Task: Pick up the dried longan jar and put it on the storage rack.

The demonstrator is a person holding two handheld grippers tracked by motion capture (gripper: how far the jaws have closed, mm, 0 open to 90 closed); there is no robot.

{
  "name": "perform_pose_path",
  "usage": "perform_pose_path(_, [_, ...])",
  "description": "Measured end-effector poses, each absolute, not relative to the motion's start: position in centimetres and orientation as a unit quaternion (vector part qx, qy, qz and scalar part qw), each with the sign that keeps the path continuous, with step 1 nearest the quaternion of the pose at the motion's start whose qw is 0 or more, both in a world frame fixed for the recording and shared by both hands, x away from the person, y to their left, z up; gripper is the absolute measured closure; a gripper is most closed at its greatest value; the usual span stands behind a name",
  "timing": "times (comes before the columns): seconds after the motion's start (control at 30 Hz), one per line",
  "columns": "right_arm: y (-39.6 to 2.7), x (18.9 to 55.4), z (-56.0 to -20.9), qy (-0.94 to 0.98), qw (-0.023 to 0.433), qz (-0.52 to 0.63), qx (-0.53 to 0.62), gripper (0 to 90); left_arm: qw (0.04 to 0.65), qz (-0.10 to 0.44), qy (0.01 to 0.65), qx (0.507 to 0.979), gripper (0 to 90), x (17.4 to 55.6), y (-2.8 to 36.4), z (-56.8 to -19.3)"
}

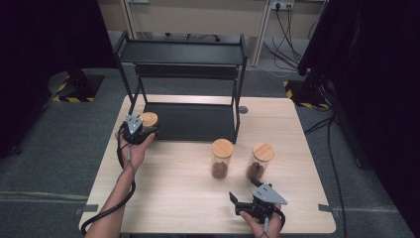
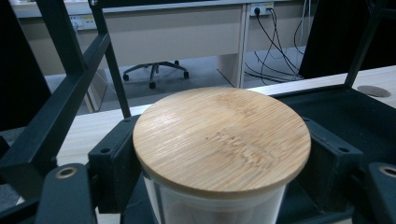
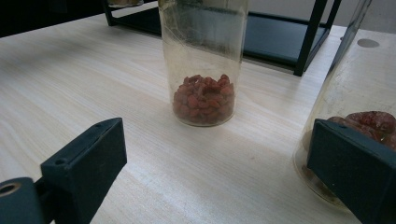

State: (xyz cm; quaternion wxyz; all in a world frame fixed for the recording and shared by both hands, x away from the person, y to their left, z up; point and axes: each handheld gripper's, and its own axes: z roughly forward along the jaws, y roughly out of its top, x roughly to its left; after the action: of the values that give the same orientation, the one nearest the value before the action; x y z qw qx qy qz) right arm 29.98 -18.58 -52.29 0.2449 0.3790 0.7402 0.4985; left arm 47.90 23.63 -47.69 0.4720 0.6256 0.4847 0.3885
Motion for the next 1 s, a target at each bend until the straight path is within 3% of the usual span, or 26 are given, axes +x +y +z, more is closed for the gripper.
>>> perform_pose_path(1.0, [-18.5,30.0,-52.3,0.742,0.245,0.498,0.376,5.0,0.468,0.403,0.486,0.618,23.8,50.1,22.9,-46.9])
